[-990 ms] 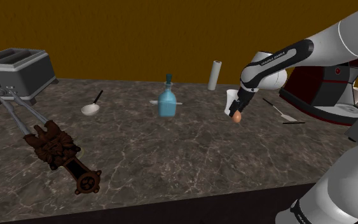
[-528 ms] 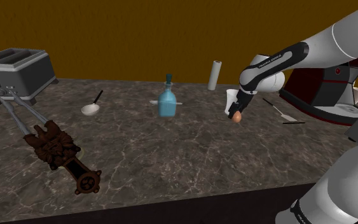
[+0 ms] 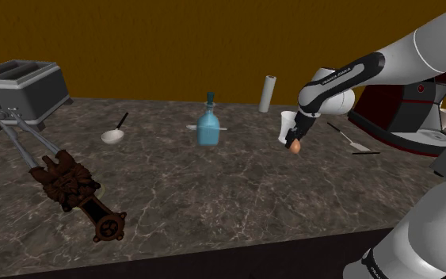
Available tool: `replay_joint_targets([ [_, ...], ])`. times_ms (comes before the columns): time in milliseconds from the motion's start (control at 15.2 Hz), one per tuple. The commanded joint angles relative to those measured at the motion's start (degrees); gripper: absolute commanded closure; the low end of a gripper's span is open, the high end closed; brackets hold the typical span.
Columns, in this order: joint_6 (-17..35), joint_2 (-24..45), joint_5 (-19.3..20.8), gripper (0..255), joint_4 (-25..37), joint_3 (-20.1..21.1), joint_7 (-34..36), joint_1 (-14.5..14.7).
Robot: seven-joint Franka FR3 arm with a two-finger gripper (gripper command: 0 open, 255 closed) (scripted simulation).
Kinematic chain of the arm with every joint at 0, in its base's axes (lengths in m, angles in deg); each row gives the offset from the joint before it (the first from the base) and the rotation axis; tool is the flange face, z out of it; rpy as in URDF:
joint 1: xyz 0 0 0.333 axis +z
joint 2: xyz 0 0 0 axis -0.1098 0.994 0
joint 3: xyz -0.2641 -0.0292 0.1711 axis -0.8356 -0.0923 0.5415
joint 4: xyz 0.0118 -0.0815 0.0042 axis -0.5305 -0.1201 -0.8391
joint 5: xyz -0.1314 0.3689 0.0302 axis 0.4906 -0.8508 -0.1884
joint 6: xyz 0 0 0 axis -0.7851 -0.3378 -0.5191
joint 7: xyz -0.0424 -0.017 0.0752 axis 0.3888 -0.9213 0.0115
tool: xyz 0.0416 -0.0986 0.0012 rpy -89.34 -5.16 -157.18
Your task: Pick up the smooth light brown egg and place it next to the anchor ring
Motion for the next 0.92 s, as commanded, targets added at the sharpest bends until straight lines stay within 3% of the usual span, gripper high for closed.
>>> replay_joint_targets([
  [0,0.0,0.1,0.0,255,0.0,0.0,0.0,0.0],
  [264,0.0,0.1,0.0,255,0.0,0.0,0.0,0.0],
  [858,-7.2,-4.9,3.0,255,2.6,0.3,2.4,-0.3],
])
